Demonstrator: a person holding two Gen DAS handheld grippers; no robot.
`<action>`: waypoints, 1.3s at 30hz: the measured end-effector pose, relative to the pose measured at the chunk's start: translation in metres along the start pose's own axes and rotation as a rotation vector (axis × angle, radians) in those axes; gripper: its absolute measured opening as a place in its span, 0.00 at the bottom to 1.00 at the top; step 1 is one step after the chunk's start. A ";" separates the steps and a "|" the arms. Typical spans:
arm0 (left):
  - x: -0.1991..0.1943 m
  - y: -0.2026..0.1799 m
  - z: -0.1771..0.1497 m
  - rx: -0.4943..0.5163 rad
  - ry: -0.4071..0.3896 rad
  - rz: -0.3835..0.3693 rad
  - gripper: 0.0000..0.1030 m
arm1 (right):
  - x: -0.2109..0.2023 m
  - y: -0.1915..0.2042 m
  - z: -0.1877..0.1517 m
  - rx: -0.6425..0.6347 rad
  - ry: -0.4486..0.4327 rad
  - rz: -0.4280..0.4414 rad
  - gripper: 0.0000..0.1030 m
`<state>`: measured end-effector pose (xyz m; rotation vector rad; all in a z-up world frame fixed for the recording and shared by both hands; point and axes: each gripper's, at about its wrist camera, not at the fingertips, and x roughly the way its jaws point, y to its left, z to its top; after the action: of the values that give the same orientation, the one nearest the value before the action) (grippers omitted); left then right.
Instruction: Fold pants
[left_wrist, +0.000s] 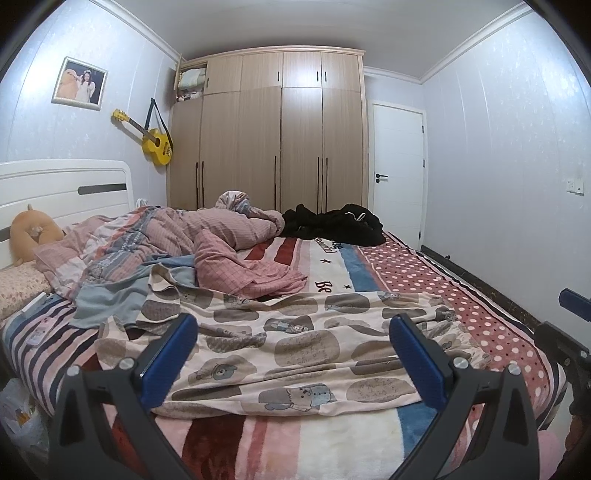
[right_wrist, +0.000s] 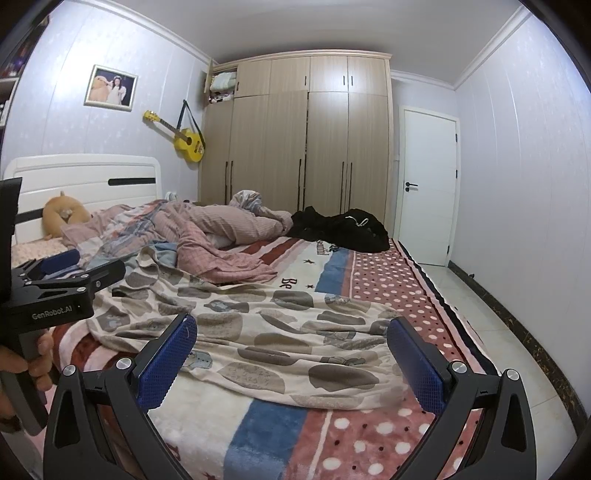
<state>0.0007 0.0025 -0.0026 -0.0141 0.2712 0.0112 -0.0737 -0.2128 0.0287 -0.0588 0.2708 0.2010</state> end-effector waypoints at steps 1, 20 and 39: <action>0.000 0.000 0.000 0.000 0.000 0.000 0.99 | -0.001 0.001 0.000 0.001 0.000 0.002 1.00; 0.003 -0.006 0.000 0.006 0.000 -0.006 0.99 | -0.001 0.000 0.001 0.011 0.002 0.005 1.00; 0.005 -0.008 0.001 0.006 0.000 -0.008 0.99 | 0.000 -0.002 0.000 0.017 0.005 0.009 1.00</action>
<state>0.0054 -0.0059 -0.0028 -0.0094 0.2713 0.0020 -0.0737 -0.2145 0.0289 -0.0413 0.2773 0.2072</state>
